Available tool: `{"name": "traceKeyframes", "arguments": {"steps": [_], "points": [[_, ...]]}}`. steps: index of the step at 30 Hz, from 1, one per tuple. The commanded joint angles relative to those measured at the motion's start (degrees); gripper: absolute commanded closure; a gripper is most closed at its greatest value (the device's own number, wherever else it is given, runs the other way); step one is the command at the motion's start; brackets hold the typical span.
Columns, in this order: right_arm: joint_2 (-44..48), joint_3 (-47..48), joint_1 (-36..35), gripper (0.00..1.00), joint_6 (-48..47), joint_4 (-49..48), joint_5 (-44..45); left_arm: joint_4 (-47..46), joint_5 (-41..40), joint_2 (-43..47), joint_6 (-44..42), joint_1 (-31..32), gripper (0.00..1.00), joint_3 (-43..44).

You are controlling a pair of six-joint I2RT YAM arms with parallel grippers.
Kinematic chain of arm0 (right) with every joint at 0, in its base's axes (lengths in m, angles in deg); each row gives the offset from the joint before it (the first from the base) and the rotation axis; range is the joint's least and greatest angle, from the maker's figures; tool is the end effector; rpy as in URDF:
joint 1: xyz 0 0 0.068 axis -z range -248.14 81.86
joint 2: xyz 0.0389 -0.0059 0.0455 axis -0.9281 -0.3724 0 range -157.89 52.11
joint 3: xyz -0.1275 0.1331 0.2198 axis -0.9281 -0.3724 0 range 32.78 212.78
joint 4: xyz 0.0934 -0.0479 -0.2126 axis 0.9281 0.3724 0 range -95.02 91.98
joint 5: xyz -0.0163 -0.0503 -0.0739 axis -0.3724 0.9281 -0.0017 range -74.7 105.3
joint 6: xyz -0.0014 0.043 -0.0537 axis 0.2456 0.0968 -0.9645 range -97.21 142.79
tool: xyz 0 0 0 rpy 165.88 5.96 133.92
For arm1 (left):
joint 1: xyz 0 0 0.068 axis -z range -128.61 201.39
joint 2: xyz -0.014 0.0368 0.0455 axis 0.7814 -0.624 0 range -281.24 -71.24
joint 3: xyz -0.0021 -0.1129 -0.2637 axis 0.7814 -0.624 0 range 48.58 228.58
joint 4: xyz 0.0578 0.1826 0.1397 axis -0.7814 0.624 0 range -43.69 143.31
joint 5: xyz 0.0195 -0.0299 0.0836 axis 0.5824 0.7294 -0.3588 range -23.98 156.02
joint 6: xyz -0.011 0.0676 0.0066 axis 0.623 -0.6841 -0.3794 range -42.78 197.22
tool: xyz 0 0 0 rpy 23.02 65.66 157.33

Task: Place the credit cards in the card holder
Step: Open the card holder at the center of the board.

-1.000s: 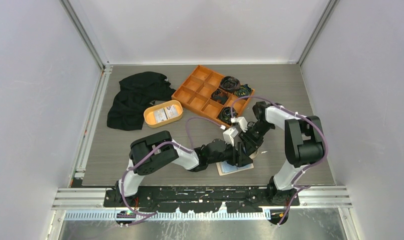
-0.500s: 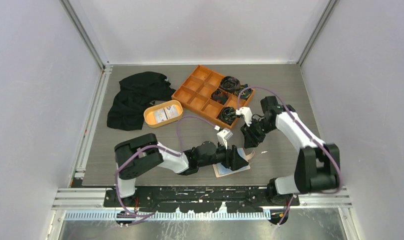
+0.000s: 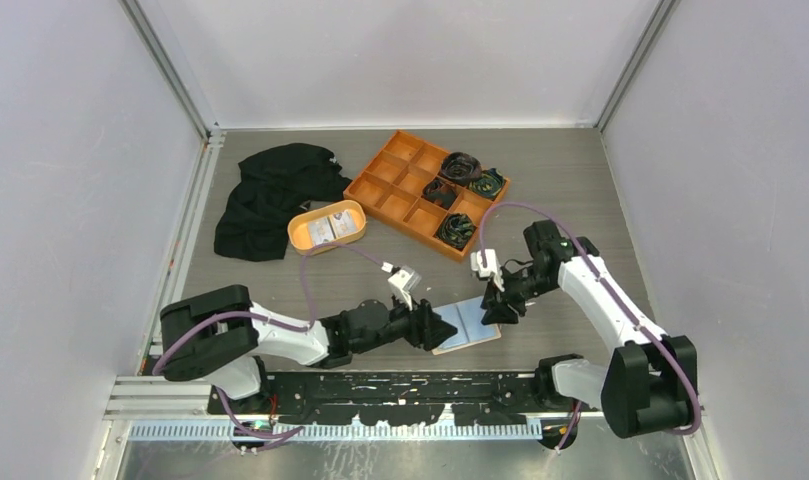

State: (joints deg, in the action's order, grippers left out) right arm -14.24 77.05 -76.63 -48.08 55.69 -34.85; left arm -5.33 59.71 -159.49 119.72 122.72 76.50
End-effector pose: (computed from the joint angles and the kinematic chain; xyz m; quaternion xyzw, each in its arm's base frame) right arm 0.1394 0.0641 0.2332 -0.5976 0.6787 0.3324 0.2679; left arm 0.1017 -0.2820 0.2119 0.1538 0.7426 -0.5222 0.3901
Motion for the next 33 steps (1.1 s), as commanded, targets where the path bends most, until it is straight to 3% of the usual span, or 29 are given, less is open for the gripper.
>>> {"name": "traceKeyframes", "arguments": {"steps": [1,10,17,33], "points": [[-2.52,-0.52,-3.07,0.59,-6.51,-0.85,0.36,0.31,-3.66,0.38,5.9,-0.21,0.42,-1.49],[-7.27,-1.94,-11.4,0.64,3.51,-12.09,13.66,6.08,-6.13,-4.2,14.68,-0.2,0.46,1.3],[-9.85,-1.59,-11.94,0.65,3.96,-11.91,15.4,13.73,-7.67,-4.66,17.19,-0.09,0.43,3.77],[-11.32,-1.38,-12.35,0.66,4.28,-11.51,16.47,11.48,-5.6,-8.15,18.18,-0.09,0.42,5.64]]}}
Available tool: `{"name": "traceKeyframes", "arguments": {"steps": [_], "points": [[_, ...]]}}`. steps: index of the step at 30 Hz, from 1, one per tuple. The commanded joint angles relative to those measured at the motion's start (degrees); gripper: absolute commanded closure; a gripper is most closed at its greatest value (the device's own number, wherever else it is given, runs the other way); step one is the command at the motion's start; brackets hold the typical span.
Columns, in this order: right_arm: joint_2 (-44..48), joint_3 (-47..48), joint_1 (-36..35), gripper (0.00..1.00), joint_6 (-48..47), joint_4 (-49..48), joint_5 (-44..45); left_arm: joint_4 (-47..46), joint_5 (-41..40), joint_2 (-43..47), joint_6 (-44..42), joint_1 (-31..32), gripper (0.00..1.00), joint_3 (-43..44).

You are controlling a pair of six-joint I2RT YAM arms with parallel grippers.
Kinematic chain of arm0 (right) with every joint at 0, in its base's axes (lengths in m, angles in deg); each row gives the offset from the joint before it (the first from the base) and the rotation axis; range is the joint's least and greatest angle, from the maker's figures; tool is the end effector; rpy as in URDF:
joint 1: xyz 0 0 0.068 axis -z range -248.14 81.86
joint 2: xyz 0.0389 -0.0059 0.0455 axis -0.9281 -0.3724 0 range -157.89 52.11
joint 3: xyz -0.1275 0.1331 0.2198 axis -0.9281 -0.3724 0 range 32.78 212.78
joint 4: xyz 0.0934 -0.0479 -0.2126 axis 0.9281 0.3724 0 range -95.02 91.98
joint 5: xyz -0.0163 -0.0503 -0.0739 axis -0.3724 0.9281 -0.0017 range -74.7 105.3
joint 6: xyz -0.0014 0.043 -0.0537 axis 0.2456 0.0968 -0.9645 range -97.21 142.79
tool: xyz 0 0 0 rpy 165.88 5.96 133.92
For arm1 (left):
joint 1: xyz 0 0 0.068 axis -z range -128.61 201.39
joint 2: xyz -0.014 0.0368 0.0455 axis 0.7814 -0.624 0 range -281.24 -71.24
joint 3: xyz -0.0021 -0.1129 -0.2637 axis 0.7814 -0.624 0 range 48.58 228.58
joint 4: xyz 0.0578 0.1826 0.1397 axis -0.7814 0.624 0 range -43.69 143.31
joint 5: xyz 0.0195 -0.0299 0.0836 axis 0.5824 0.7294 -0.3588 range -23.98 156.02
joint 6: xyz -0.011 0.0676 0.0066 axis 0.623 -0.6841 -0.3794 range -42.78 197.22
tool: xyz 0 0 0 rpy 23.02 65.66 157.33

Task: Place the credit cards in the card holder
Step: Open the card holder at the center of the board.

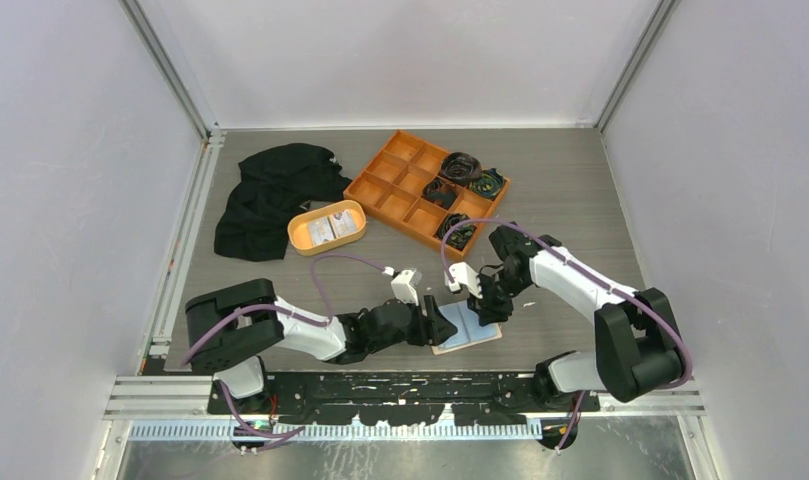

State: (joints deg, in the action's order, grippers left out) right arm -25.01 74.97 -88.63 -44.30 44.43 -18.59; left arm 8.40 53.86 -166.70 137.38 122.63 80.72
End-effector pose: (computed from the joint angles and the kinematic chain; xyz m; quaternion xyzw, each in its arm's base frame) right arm 0.1609 0.0934 0.1893 -0.6715 0.6798 0.2488 0.1583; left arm 0.1121 -0.2939 0.1670 0.0248 0.8421 -0.4474 0.3002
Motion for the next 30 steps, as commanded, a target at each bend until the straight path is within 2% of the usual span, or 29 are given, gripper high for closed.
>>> {"name": "traceKeyframes", "arguments": {"steps": [1,22,30], "points": [[-0.77,0.7,-0.4,0.65,0.53,-0.25,0.35,-2.72,0.41,-1.05,0.48,-0.05,0.42,1.45],[-2.7,2.25,-0.67,0.66,4.5,-0.64,1.47,-15.32,1.26,-6.15,0.73,-0.29,0.43,1.17],[-5.12,2.32,-0.75,0.65,5.38,-0.9,2.07,-20.26,2.14,-9.15,0.82,-0.7,0.54,2.08]]}}
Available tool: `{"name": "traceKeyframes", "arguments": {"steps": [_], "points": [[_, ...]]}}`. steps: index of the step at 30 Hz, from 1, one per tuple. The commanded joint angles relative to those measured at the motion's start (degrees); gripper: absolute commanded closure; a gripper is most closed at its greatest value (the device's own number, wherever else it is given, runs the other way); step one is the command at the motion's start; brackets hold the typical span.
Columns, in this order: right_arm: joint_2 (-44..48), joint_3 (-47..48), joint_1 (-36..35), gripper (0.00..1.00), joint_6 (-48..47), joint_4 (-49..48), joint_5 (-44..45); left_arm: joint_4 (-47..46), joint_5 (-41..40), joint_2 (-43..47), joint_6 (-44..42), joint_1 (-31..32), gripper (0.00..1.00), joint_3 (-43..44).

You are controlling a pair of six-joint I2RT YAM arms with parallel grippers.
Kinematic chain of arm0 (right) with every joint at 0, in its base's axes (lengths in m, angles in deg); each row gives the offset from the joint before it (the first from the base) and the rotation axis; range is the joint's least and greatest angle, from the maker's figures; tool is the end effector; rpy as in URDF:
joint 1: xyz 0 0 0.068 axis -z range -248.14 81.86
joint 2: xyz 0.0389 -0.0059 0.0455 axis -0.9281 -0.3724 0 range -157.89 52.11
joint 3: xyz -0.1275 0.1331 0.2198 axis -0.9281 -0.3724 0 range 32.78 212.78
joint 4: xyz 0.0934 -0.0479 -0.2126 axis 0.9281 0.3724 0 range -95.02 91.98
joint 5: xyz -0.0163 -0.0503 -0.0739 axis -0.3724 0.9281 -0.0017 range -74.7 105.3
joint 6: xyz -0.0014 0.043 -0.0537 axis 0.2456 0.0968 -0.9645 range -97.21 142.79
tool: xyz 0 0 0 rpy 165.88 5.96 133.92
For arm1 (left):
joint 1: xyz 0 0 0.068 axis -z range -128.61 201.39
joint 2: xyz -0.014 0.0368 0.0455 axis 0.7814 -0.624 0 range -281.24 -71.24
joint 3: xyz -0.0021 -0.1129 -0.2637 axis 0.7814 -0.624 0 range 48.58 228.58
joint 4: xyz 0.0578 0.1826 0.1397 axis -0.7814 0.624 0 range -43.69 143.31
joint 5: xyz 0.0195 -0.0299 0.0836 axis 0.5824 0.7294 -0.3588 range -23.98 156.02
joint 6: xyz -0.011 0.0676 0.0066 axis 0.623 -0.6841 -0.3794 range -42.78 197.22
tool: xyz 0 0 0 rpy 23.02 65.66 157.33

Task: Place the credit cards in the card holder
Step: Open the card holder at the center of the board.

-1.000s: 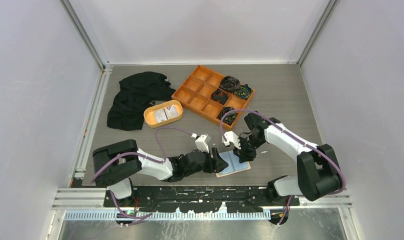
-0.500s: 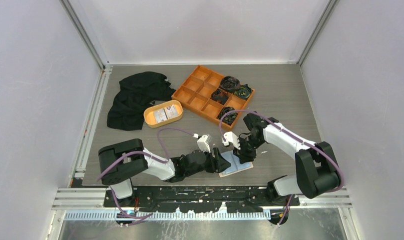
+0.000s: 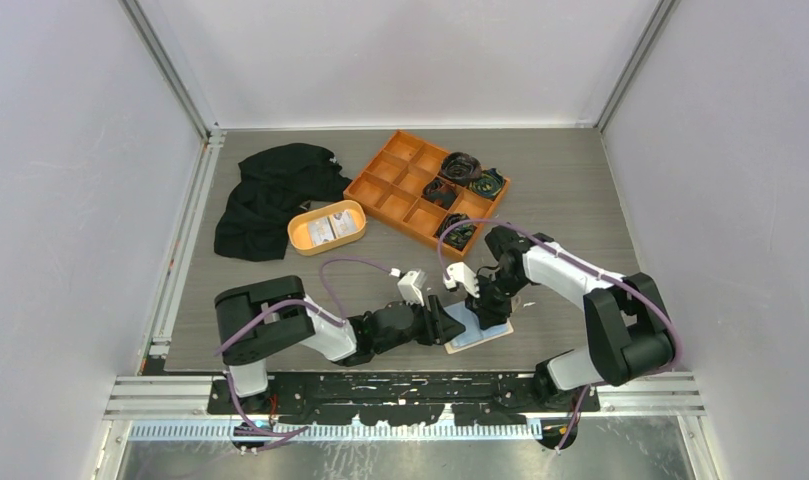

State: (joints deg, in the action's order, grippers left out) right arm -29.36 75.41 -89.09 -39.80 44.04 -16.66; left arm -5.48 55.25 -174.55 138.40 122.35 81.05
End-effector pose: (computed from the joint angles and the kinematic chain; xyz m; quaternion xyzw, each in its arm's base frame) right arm 0.1679 0.0960 0.1774 -0.6440 0.7135 0.2510 0.1144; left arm 0.1188 -0.3126 0.1555 0.0148 0.8125 -0.4971 0.3042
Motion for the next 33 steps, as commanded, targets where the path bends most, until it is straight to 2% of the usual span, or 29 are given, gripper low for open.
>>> {"name": "traceKeyframes", "arguments": {"steps": [1,15,21,25,29,33], "points": [[-0.93,1.97,-0.25,0.65,0.81,-0.52,0.15,-6.88,0.94,-1.59,-0.26,-0.46,0.55,1.85],[-1.03,2.67,-0.25,0.65,2.73,-0.71,0.44,-11.73,4.34,-6.91,0.43,-1.79,0.5,4.88],[0.25,4.12,0.74,0.62,5.09,-0.21,1.21,-14.38,4.75,-7.55,0.22,-2.43,0.49,4.83],[2.11,5.61,4.71,0.59,5.67,2.02,-0.9,-14.35,5.21,-8.45,0.44,-2.81,0.49,5.59],[4.12,6.91,11.96,0.58,6.6,3.52,-2.89,-13.92,5.64,-10.05,1.0,-3.27,0.48,6.56],[4.85,6.55,16.2,0.57,11.17,0.34,1.77,-12.05,6.01,-11.2,1.13,-3.66,0.48,7.86]]}}
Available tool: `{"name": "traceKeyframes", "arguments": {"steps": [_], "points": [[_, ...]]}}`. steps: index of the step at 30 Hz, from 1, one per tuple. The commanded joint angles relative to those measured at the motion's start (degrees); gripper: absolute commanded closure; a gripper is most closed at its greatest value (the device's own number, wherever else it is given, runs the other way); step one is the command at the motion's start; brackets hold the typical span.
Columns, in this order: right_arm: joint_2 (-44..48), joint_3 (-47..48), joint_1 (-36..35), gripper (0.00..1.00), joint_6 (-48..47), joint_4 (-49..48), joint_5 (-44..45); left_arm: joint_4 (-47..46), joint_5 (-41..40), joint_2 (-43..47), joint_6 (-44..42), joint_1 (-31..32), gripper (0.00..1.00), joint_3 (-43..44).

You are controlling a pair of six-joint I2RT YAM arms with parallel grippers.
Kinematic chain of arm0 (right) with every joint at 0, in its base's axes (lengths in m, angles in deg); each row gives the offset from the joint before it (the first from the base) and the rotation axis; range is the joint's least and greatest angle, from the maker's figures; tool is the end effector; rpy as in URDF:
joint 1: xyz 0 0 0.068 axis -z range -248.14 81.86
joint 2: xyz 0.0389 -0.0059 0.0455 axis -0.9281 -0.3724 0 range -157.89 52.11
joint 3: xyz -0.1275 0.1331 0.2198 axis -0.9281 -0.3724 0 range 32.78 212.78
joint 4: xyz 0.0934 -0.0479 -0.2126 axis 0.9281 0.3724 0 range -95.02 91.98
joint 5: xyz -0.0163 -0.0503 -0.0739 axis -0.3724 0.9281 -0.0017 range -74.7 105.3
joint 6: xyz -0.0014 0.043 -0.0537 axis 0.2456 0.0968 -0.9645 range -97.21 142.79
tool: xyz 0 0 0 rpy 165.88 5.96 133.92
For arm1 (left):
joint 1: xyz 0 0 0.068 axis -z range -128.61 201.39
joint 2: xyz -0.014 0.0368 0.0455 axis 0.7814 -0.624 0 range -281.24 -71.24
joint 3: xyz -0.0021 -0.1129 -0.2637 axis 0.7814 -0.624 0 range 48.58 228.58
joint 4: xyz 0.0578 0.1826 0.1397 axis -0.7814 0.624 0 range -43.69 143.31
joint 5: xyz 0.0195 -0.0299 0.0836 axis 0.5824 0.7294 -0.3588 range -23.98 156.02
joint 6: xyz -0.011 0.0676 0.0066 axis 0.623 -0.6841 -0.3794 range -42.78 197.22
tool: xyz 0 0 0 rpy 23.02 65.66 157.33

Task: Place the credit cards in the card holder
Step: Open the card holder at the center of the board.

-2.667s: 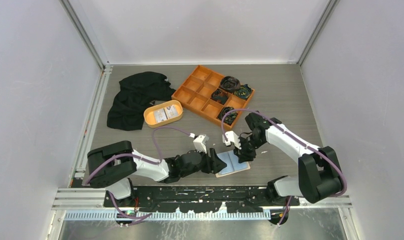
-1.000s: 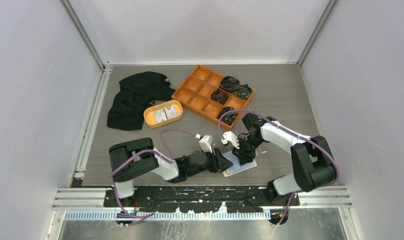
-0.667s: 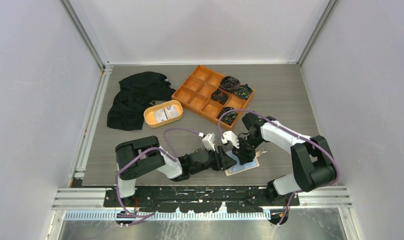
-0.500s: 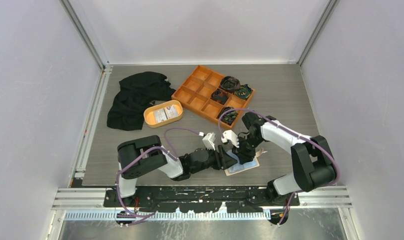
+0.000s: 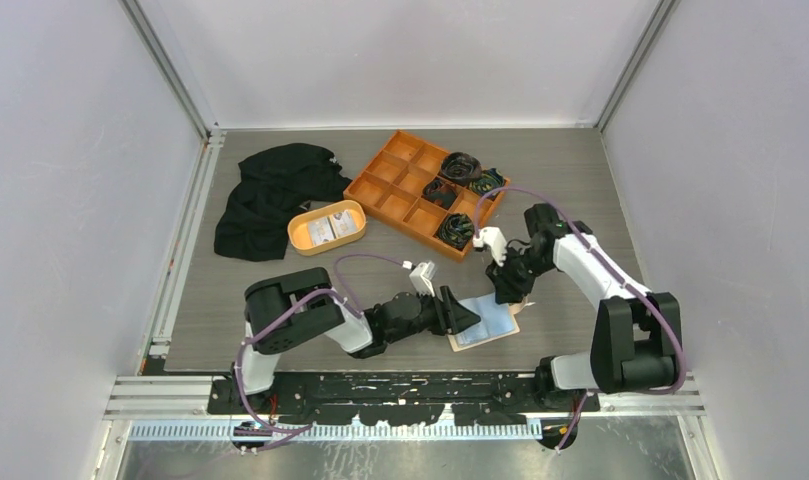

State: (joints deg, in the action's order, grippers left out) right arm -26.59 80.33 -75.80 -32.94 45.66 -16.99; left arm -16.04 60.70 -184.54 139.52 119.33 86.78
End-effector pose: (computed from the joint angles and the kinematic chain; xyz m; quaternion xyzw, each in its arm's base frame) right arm 0.1951 0.0564 0.2050 -0.5202 0.8048 0.2255 0.1756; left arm 0.1439 -0.3416 0.1447 0.0095 0.7809 -0.5504 0.2952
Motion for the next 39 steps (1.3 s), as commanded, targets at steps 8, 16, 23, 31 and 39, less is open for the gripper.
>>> {"name": "traceKeyframes", "arguments": {"steps": [8,16,23,31,39], "points": [[-5.08,2.73,4.0,0.57,8.5,-3.31,12.52,1.62,0.49,-2.2,0.03,-1.12,0.48,3.63],[3.21,0.27,4.66,0.6,-15.94,10.74,-10.63,0.92,0.88,-3.76,1.65,-1.71,0.47,3.67],[15.81,-8.84,4.44,0.54,-41.75,15.45,-19.41,2.15,1.43,-4.89,5.39,-2.31,0.48,4.05],[12.68,-12.49,4.13,0.59,-61.19,19.63,-20.41,1.82,1.88,-6.11,7.47,-2.89,0.48,4.17],[14.34,-14.38,-6.54,0.63,-39.64,0.0,-12.06,1.88,2.37,-6.83,7.58,-3.04,0.48,4.76]]}}
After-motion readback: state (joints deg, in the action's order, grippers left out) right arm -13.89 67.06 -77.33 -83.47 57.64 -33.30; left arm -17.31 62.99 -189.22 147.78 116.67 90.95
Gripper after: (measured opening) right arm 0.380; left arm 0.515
